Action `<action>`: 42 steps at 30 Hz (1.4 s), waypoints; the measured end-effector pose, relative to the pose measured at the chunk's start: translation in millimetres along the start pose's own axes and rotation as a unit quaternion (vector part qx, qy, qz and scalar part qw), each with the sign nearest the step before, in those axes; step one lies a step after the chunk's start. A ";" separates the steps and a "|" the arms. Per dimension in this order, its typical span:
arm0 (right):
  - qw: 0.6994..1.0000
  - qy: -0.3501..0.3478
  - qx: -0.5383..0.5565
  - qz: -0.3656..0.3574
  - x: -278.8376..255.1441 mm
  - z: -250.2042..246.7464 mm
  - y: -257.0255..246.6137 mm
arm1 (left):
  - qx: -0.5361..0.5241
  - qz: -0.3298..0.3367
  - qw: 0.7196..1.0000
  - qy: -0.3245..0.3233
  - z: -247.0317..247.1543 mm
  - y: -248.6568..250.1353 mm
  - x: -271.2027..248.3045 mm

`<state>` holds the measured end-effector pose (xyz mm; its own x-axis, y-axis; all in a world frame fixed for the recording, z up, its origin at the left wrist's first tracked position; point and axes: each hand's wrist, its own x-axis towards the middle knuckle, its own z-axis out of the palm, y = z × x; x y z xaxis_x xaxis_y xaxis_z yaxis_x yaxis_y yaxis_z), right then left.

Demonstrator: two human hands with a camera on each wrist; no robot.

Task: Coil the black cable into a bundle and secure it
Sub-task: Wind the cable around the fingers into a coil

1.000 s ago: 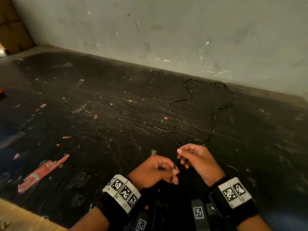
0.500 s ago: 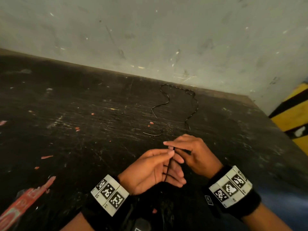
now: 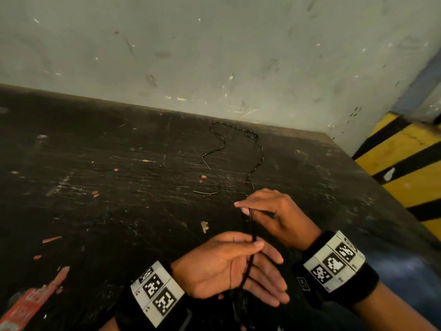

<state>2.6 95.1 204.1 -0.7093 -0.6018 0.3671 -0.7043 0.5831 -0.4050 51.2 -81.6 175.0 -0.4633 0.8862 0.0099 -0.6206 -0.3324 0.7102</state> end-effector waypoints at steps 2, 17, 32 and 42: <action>1.000 -0.008 -0.009 0.003 -0.7 0.7 1.1 | 0.006 0.010 1.000 -0.010 5.2 0.5 1.1; 0.987 -0.131 0.037 0.086 -63.8 7.3 2.4 | 0.089 0.178 0.966 0.166 -6.0 32.8 52.4; 0.969 -0.213 -0.071 -0.105 -40.9 -137.7 20.3 | 0.170 0.063 0.976 0.123 43.0 -25.9 90.2; 0.966 -0.181 -0.041 -0.179 -31.5 -158.8 35.2 | 0.351 0.005 0.928 0.124 66.3 -11.7 102.8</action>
<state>-4.5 221.2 311.3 -0.3737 -0.9156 0.1485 -0.9130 0.3348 -0.2331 52.8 34.8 214.4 -0.6519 0.7540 -0.0806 -0.0905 0.0282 0.9955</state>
